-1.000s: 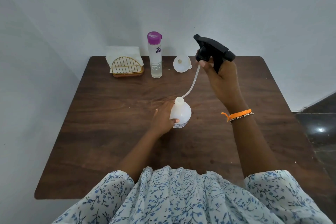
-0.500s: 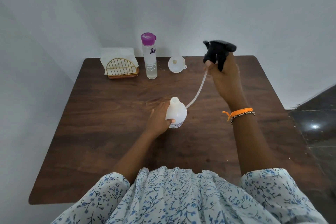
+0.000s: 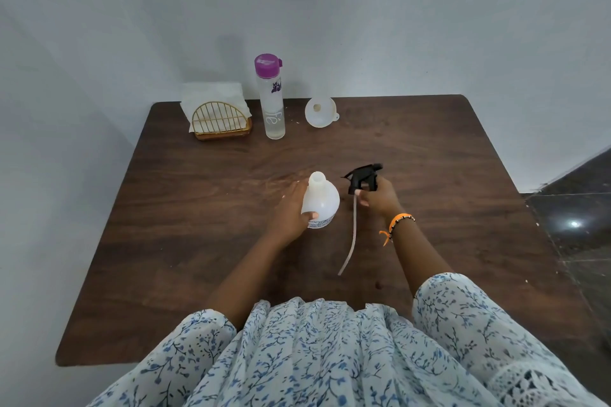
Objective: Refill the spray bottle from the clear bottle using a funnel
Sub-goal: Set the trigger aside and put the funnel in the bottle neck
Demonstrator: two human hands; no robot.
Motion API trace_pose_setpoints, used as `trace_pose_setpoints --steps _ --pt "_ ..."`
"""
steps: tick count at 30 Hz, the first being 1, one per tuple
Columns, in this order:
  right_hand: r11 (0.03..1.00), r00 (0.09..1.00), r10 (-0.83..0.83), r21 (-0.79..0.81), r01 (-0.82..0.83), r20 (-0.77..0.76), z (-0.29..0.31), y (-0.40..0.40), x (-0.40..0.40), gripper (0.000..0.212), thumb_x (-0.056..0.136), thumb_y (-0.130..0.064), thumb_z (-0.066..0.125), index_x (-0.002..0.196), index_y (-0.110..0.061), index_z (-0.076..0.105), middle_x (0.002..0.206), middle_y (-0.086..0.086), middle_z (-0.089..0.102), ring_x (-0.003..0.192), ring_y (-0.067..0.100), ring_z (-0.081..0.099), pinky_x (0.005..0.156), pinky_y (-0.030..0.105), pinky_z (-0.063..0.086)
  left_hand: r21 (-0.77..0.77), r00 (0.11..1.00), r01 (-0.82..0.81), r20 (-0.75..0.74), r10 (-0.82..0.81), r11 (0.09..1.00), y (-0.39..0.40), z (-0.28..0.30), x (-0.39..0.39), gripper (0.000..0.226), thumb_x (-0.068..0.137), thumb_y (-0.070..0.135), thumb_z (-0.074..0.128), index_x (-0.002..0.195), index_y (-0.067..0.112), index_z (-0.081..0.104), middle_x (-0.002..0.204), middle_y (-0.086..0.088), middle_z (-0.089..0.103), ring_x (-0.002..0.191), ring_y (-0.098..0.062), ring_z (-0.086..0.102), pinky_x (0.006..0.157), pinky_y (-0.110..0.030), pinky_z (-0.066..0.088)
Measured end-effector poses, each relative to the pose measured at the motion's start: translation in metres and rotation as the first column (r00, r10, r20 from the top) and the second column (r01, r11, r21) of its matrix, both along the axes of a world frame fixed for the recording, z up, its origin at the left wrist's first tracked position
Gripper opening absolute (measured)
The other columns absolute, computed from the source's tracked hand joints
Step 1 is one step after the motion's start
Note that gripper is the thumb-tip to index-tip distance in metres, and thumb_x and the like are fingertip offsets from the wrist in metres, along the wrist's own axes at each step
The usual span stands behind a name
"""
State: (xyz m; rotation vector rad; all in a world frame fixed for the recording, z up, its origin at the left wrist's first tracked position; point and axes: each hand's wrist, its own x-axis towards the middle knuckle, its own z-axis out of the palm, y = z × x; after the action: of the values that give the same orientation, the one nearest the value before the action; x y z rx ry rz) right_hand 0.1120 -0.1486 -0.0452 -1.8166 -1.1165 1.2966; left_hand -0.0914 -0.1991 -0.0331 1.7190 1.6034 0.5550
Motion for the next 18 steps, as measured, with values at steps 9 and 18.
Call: trace_pose_setpoints --steps 9,18 --pt "0.992 0.982 -0.071 -0.086 0.087 0.175 -0.014 -0.002 0.0 0.018 0.073 -0.004 0.074 0.073 -0.009 0.056 0.079 0.008 0.058 0.082 0.024 0.056 0.074 0.037 0.047 -0.017 1.0 -0.007 -0.003 0.007 1.0 0.0 0.001 0.001 0.072 0.083 0.012 0.064 0.144 0.015 0.025 0.151 -0.004 0.029 0.136 -0.024 0.03 0.112 -0.04 0.029" --pt "0.987 0.944 -0.033 -0.136 0.082 0.329 -0.027 -0.002 0.009 0.034 0.072 -0.017 0.073 0.099 0.001 0.064 0.108 0.021 0.063 0.109 0.036 0.054 0.086 0.041 0.047 -0.016 0.999 -0.034 0.037 0.034 0.999 -0.001 0.003 0.003 0.071 0.081 0.01 0.066 0.142 0.015 0.029 0.148 -0.004 0.033 0.133 -0.024 0.033 0.11 -0.039 0.031"
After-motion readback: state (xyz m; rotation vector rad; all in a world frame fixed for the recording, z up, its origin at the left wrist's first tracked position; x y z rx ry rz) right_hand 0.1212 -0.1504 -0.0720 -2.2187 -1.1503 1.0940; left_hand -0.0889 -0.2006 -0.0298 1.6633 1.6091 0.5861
